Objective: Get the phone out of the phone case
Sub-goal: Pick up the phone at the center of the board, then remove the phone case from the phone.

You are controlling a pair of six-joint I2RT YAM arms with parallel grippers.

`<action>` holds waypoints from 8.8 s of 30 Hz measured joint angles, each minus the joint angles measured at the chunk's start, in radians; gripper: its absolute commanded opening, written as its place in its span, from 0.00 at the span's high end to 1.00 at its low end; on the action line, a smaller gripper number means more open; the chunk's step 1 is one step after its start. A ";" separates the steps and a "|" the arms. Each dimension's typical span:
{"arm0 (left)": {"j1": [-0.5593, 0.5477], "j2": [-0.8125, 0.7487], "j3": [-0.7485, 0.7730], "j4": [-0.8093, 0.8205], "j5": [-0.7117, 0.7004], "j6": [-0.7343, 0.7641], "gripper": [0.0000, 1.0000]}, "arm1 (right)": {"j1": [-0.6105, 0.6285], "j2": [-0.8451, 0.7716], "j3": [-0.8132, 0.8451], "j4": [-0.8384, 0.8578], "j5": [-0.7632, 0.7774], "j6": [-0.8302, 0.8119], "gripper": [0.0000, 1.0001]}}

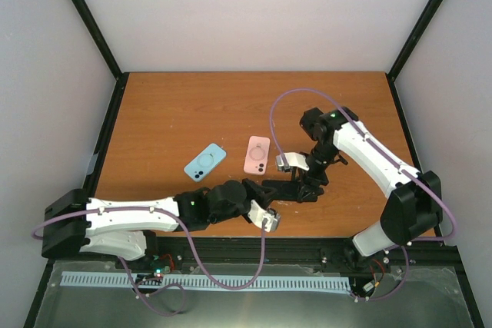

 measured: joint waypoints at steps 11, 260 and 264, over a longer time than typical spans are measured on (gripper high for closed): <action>-0.002 -0.047 -0.003 -0.079 0.000 -0.135 1.00 | 0.007 -0.102 0.120 -0.008 -0.122 0.030 0.00; 0.692 0.203 0.455 0.265 1.559 -1.643 1.00 | -0.069 -0.233 -0.046 0.248 -0.509 0.215 0.88; 0.692 0.203 0.455 0.258 1.530 -1.619 1.00 | -0.080 -0.243 -0.050 0.273 -0.484 0.227 0.88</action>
